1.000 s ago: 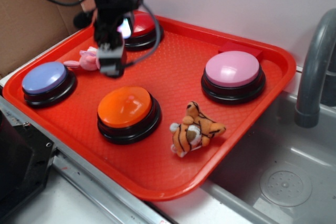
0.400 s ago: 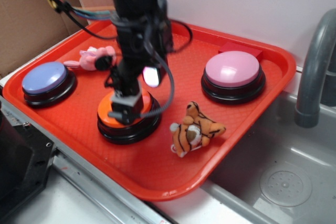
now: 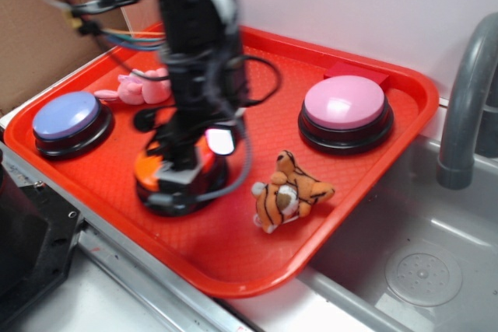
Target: Push the orange button.
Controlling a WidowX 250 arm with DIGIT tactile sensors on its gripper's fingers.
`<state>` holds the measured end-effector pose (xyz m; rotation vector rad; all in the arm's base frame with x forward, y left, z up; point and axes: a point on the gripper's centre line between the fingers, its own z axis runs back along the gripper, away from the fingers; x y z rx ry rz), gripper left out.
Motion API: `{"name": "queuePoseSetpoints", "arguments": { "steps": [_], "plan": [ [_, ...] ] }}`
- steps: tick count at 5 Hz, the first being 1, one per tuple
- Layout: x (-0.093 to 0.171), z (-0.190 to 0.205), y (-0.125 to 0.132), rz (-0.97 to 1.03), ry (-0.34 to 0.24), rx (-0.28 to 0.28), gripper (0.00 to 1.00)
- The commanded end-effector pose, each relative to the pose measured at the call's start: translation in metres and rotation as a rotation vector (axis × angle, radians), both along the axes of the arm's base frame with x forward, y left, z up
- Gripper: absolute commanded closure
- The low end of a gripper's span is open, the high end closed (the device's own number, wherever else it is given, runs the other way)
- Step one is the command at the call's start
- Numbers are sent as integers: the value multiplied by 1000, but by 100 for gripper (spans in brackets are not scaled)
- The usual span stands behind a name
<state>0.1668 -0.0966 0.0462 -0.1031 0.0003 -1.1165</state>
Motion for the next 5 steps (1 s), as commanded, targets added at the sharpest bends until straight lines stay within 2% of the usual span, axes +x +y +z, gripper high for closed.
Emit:
{"name": "queuePoseSetpoints", "arguments": {
  "steps": [1,3,4,5],
  "plan": [
    [4,62,-1,-27,-192,96,0],
    [4,62,-1,-27,-192,96,0],
    [-31,74,5,113,-260,87,0],
    [-72,57,16,302,-212,9,0]
  ]
}}
